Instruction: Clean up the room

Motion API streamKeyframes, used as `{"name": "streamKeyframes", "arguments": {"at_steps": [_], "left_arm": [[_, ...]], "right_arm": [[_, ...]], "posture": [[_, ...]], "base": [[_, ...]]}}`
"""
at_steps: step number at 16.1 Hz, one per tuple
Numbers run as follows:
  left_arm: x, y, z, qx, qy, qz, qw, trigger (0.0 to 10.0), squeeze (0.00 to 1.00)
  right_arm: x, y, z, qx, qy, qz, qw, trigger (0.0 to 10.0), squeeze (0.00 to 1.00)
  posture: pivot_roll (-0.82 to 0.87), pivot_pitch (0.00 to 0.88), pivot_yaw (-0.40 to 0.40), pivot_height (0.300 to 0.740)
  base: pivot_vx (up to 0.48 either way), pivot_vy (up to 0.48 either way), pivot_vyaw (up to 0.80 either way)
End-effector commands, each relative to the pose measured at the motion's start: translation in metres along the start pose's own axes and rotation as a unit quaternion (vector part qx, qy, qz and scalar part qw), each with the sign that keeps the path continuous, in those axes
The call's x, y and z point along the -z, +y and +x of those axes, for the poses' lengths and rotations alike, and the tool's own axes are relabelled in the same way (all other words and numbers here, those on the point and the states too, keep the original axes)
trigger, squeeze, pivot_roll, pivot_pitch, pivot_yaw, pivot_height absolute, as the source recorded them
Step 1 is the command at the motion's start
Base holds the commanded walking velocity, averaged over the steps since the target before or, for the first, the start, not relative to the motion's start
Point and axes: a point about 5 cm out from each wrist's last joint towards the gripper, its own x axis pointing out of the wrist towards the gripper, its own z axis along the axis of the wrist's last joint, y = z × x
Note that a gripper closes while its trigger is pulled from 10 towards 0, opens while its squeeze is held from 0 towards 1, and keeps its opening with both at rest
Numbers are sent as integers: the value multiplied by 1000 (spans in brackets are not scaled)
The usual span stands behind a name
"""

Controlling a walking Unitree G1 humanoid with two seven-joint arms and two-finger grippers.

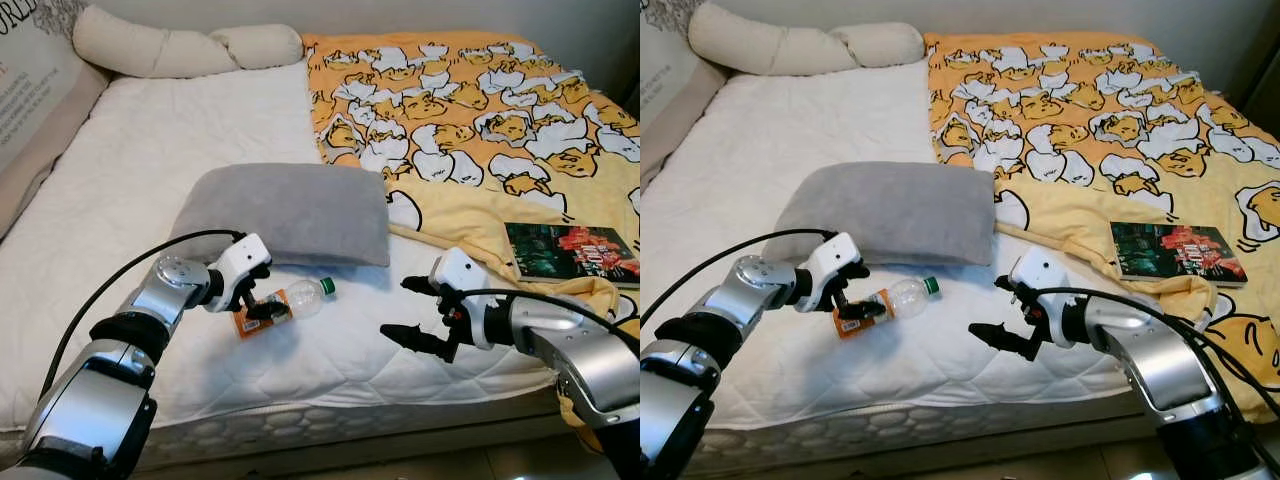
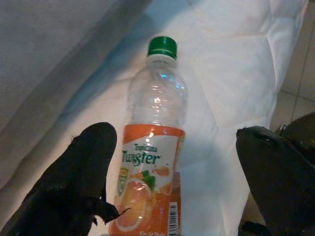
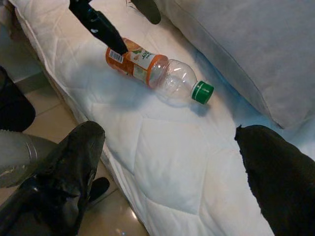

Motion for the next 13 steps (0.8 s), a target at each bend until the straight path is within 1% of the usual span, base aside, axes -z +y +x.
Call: {"name": "streamKeyframes", "arguments": {"at_steps": [1,3,4,5,6,7,8,9,10,11,13], "left_arm": [[-4,2,0,6,8,16,1000,10000,1000],[-1,1,1,10,22,27,999,10000,1000],[-1,3,2,-1,32,38,999,10000,1000],[-1,5,3,-25,43,51,997,10000,1000],[-1,6,4,-33,47,53,997,10000,1000],[-1,7,5,-49,51,50,996,10000,353],[-1,7,6,-51,51,47,996,10000,353],[-1,7,7,-60,51,36,996,10000,0],[2,6,9,-66,50,21,996,10000,0],[4,6,9,-67,55,20,996,10000,0],[9,8,7,-87,72,29,993,10000,0]], "right_arm": [[-6,1,0,-7,3,-14,1000,10000,0],[-4,5,1,-16,9,-13,1000,10000,0],[-4,7,1,-18,13,-14,1000,10000,0],[-3,8,1,-18,16,-15,1000,10000,0],[-3,8,1,-18,18,-16,1000,10000,0],[-3,11,1,-20,20,-18,999,10000,0],[-4,13,0,-20,20,-18,999,10000,0],[-5,14,-2,-16,20,-17,1000,10000,0],[-6,16,-4,-11,21,-11,1000,10000,0],[-7,16,-5,-7,21,-9,1000,10000,0],[-10,18,-11,4,20,-8,1000,10000,0]], "posture": [[-81,0,55,740],[-86,0,58,740],[-93,0,62,740],[-99,0,60,740],[-99,0,60,740],[-117,0,60,740],[-121,0,58,740],[-143,0,54,740],[-154,0,52,740],[-166,2,48,740],[-186,46,44,740]], "base": [[0,0,0],[0,0,0],[0,0,0],[0,0,0],[0,0,0],[0,0,0],[0,0,0],[0,0,0],[0,0,0],[0,0,0],[0,0,0]]}}
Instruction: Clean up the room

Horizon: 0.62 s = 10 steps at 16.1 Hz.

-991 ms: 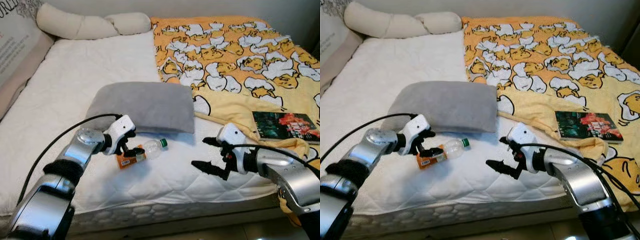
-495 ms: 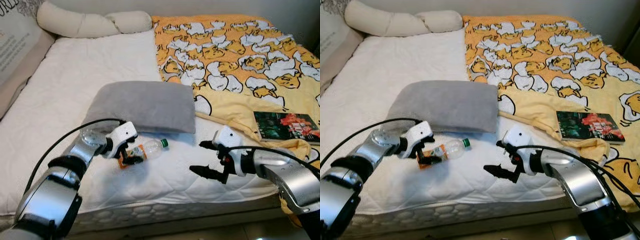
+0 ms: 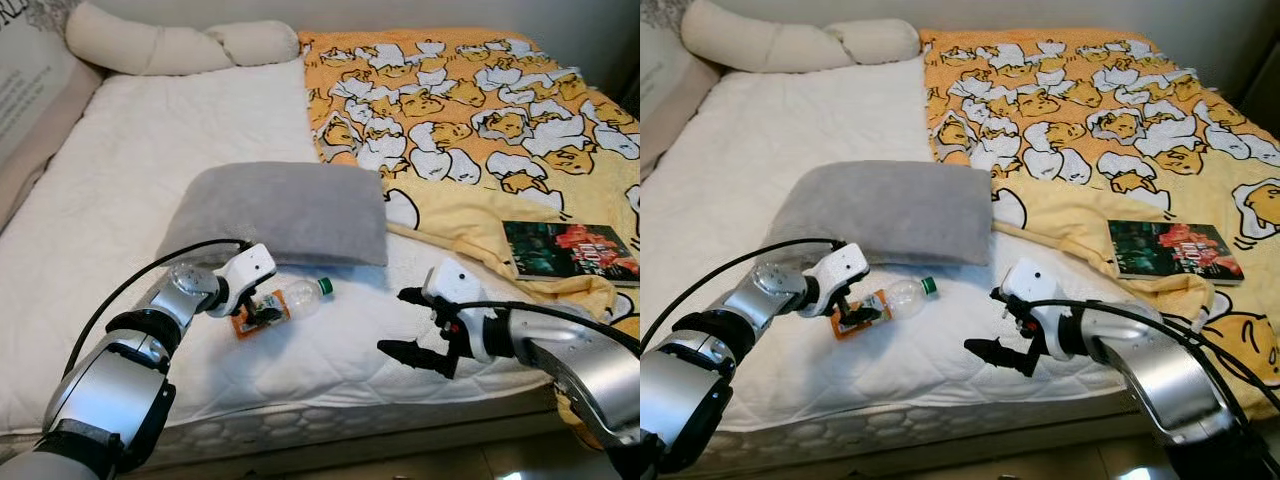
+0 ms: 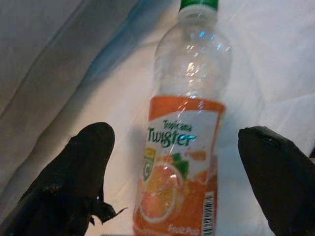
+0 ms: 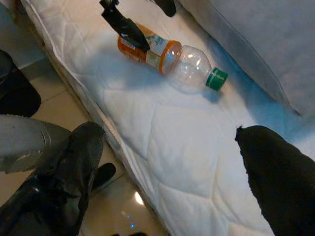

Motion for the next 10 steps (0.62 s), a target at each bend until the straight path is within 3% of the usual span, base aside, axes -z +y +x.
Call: {"name": "streamKeyframes", "arguments": {"at_steps": [1,4,10], "left_arm": [[-2,7,-4,-21,7,15,1000,10000,0],[0,16,-8,-64,23,22,997,10000,0],[13,12,-8,-62,43,7,997,10000,0]], "right_arm": [[-6,-1,-6,13,-9,-2,1000,10000,0],[-10,4,-10,15,-11,-1,1000,10000,0],[-14,17,-12,-4,-10,8,1000,10000,0]], "posture": [[-194,69,42,740],[-209,120,35,740],[-220,189,39,740]], "base": [[0,0,0],[0,0,0],[0,0,0]]}}
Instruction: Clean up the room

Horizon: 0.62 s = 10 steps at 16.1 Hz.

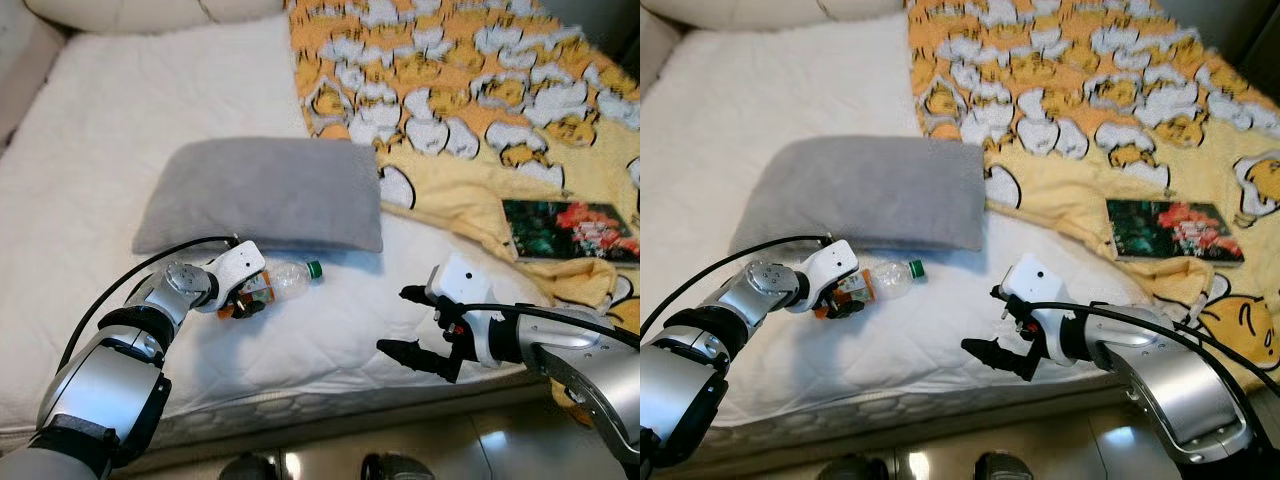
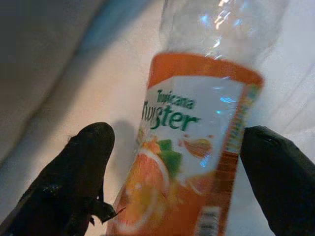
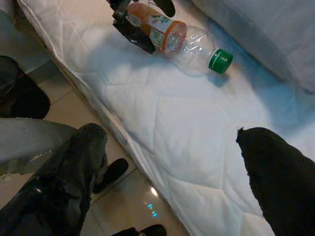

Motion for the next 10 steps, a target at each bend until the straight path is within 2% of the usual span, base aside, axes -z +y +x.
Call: {"name": "streamKeyframes", "arguments": {"at_steps": [1,3,6,7,8,9,10], "left_arm": [[7,0,-1,2,12,-13,1000,10000,0],[11,-4,-1,25,24,-8,999,10000,0],[12,-6,0,34,34,5,999,10000,0],[10,-6,1,32,32,5,999,9529,0],[9,-7,1,32,31,8,999,941,0],[9,-7,1,33,31,8,999,0,0],[9,-7,1,36,30,11,999,0,0]], "right_arm": [[1,7,-3,-27,7,1,1000,10000,0],[3,12,-8,-63,30,3,998,10000,0],[2,10,-8,-58,31,1,998,10000,0],[1,8,-8,-54,31,0,998,10000,0],[1,8,-9,-53,31,-1,998,10000,0],[1,8,-9,-53,31,-1,998,10000,0],[1,8,-9,-54,32,0,998,10000,0]], "posture": [[-221,190,41,740],[-221,190,42,740],[-225,191,44,740],[-225,191,46,740],[-225,190,47,740],[-224,187,49,740],[-224,184,49,740]], "base": [[0,0,0],[0,0,0],[0,0,0],[0,0,0],[0,0,0],[0,0,0],[0,0,0]]}}
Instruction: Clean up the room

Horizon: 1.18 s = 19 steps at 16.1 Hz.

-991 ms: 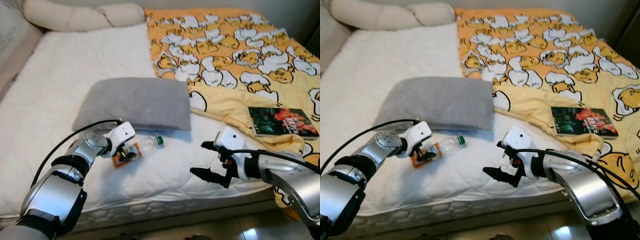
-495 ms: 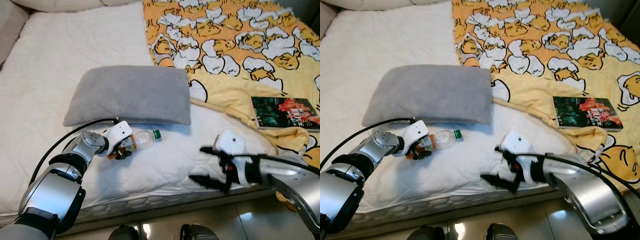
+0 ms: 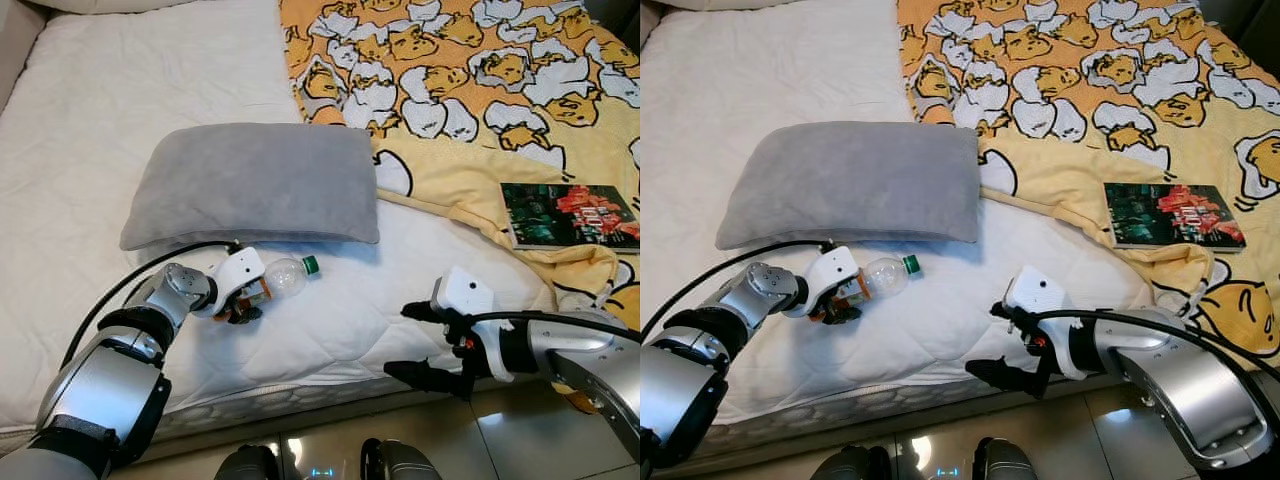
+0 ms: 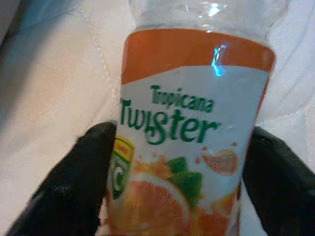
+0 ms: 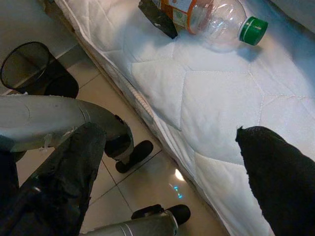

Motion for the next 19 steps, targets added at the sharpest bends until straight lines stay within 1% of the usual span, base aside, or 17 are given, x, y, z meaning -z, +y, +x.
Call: {"name": "streamKeyframes", "arguments": {"at_steps": [1,4,9,10,11,12,14,15,16,17,18,19], "left_arm": [[6,-4,1,12,10,-1,1000,0,0],[6,-2,-1,16,9,-2,1000,0,0],[5,-2,-2,24,-6,-29,999,0,0],[3,-1,-2,20,-22,-49,998,0,0],[2,-1,-2,20,-26,-53,998,0,0],[2,-1,-2,22,-34,-57,998,0,0],[-8,6,-8,23,-92,-94,991,0,0],[-11,9,-10,24,-119,-114,986,0,0],[-16,11,-13,32,-157,-140,977,0,0],[-17,11,-14,37,-172,-151,973,0,0],[-19,8,-15,48,-200,-167,964,0,0],[-22,4,-17,49,-238,-186,952,0,0]], "right_arm": [[-1,3,1,-6,3,-3,1000,10000,0],[0,2,2,-16,7,-2,1000,10000,0],[1,-2,5,-9,4,-2,1000,10000,0],[4,-4,6,4,-6,7,1000,10000,0],[4,-5,7,9,-9,10,1000,10000,0],[7,-6,9,20,-15,15,1000,10000,0],[11,-10,10,70,-54,41,995,10000,0],[12,-11,13,84,-76,55,992,10000,0],[11,-13,14,101,-103,66,987,10000,0],[11,-15,15,108,-115,69,985,10000,0],[11,-20,17,131,-135,72,979,10000,0],[11,-27,19,171,-157,71,970,10000,0]], "posture": [[-222,180,51,740],[-216,170,54,740],[-200,137,51,740],[-182,103,57,740],[-178,95,60,740],[-167,67,67,740],[-146,11,89,740],[-137,0,95,740],[-124,0,104,740],[-116,0,105,740],[-105,0,104,740],[-83,0,97,740]], "base": [[0,0,0],[0,0,0],[0,0,0],[0,0,0],[0,0,0],[0,0,0],[0,0,0],[0,0,0],[0,0,0],[0,0,0],[0,0,0],[0,0,0]]}}
